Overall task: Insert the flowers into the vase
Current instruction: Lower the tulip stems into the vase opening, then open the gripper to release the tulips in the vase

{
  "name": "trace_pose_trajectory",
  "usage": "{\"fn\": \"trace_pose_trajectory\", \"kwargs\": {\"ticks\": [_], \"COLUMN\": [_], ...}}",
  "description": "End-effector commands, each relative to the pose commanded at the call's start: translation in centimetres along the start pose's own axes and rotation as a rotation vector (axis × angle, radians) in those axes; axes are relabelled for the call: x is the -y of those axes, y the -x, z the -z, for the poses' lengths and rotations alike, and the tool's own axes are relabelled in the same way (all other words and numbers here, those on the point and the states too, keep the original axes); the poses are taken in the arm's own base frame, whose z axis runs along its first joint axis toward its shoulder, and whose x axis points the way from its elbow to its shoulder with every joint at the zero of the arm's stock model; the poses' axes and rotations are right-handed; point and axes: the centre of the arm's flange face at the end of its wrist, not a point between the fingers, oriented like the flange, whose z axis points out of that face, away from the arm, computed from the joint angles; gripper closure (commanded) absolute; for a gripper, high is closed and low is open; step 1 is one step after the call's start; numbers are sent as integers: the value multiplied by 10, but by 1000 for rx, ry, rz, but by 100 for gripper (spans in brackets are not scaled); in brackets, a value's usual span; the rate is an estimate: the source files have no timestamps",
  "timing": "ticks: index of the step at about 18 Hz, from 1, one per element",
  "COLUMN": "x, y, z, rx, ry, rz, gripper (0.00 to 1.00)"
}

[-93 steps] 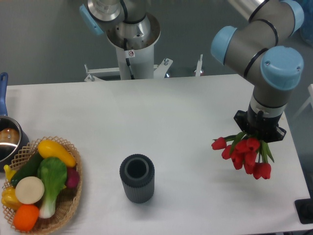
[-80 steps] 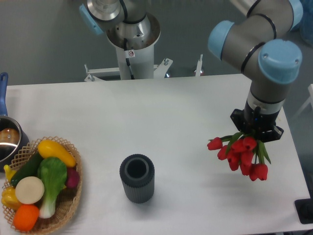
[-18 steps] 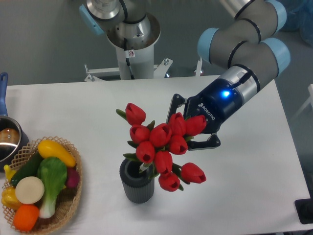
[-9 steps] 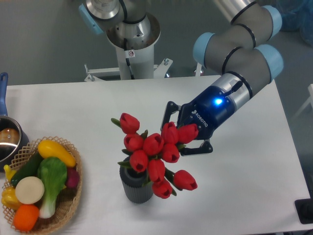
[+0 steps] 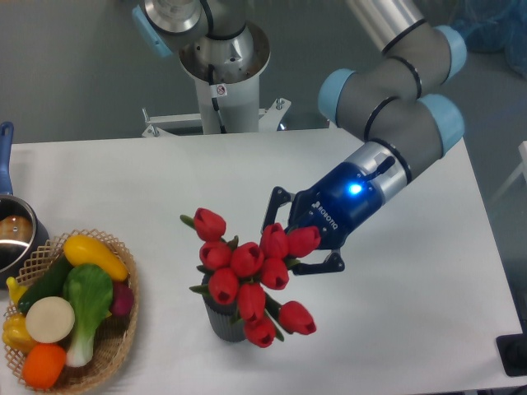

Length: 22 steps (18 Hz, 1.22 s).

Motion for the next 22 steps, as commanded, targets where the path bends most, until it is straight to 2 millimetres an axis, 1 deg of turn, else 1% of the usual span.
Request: {"fn": "trace_pose_trajectory", "kwargs": {"ticks": [2, 4, 9, 12, 16, 22], "x": [-3, -13, -35, -46, -64, -78], "y": [-1, 1, -6, -5, -8, -14], "z": [-5, -7, -9, -10, -13, -15], "rx": [-6, -8, -12, -14, -21, -25], "ry": [7, 6, 10, 15, 17, 19], "rz": [3, 6, 20, 4, -10, 2], "gripper": [92, 92, 91, 90, 90, 87]}}
